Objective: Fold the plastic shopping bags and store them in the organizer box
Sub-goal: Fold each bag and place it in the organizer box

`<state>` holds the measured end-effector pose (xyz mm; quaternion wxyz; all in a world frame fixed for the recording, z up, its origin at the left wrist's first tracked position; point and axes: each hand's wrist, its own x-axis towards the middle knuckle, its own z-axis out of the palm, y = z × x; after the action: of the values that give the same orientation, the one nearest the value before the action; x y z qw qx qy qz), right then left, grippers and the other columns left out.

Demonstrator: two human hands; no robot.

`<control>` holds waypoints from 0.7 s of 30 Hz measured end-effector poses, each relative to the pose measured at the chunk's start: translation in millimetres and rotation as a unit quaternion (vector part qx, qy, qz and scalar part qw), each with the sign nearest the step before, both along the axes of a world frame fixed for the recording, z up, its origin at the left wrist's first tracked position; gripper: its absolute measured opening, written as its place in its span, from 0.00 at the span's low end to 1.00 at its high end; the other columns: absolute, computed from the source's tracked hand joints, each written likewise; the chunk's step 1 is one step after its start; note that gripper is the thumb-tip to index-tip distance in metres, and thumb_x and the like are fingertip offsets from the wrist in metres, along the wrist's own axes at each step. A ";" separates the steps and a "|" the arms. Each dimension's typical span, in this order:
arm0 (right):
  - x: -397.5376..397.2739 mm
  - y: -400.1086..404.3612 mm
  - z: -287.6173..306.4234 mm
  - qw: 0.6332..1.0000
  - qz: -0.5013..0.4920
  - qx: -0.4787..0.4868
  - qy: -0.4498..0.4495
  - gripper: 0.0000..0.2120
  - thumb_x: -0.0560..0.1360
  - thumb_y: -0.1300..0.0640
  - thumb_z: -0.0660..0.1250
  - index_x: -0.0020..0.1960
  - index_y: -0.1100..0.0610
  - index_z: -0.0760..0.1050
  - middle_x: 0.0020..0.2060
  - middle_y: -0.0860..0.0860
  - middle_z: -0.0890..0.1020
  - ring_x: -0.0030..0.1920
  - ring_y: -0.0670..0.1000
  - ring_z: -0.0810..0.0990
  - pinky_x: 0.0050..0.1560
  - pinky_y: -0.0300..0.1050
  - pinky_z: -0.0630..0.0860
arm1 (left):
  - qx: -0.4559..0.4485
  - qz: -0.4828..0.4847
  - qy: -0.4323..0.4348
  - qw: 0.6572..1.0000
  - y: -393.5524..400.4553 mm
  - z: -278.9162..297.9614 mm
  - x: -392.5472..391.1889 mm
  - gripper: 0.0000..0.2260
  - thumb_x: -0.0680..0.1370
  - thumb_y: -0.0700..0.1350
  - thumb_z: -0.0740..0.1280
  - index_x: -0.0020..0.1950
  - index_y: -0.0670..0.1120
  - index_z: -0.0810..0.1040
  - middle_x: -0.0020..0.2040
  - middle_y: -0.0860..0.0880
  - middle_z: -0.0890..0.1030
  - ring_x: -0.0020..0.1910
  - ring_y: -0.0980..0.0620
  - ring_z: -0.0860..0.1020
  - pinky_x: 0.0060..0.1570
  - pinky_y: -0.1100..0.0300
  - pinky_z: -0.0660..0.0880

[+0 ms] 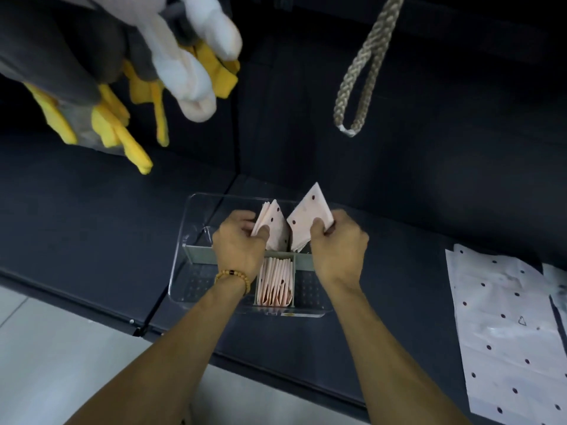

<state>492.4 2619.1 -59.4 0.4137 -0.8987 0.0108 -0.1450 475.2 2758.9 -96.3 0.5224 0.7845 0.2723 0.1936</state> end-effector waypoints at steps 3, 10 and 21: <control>-2.5 19.0 -3.3 0.983 0.072 -0.169 -0.026 0.06 0.78 0.58 0.64 0.50 0.61 0.77 0.39 0.56 0.83 0.37 0.58 0.82 0.37 0.52 0.79 | -0.005 -0.014 -0.016 1.000 0.4 -1.8 -3.4 0.11 0.70 0.41 0.75 0.44 0.53 0.76 0.38 0.57 0.80 0.35 0.61 0.79 0.35 0.70 0.75; -15.8 29.0 -5.7 0.987 0.093 -0.124 -0.031 0.15 0.78 0.53 0.63 0.63 0.55 0.74 0.49 0.53 0.80 0.46 0.55 0.81 0.44 0.54 0.79 | -0.002 -0.040 -0.014 0.999 3.4 0.1 -9.2 0.07 0.71 0.43 0.74 0.45 0.51 0.78 0.39 0.57 0.80 0.37 0.65 0.78 0.34 0.75 0.72; -14.8 19.0 -3.4 0.993 0.069 0.017 0.091 0.11 0.78 0.51 0.64 0.56 0.54 0.79 0.49 0.49 0.82 0.47 0.47 0.81 0.52 0.46 0.79 | -0.049 -0.031 -0.020 0.998 -1.0 15.3 -17.2 0.05 0.73 0.41 0.71 0.49 0.47 0.79 0.40 0.54 0.80 0.41 0.60 0.79 0.38 0.74 0.74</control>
<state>477.6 2638.2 -62.8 0.4352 -0.8996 -0.0112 -0.0335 458.1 2757.9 -81.1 0.5714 0.7621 0.2464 0.1791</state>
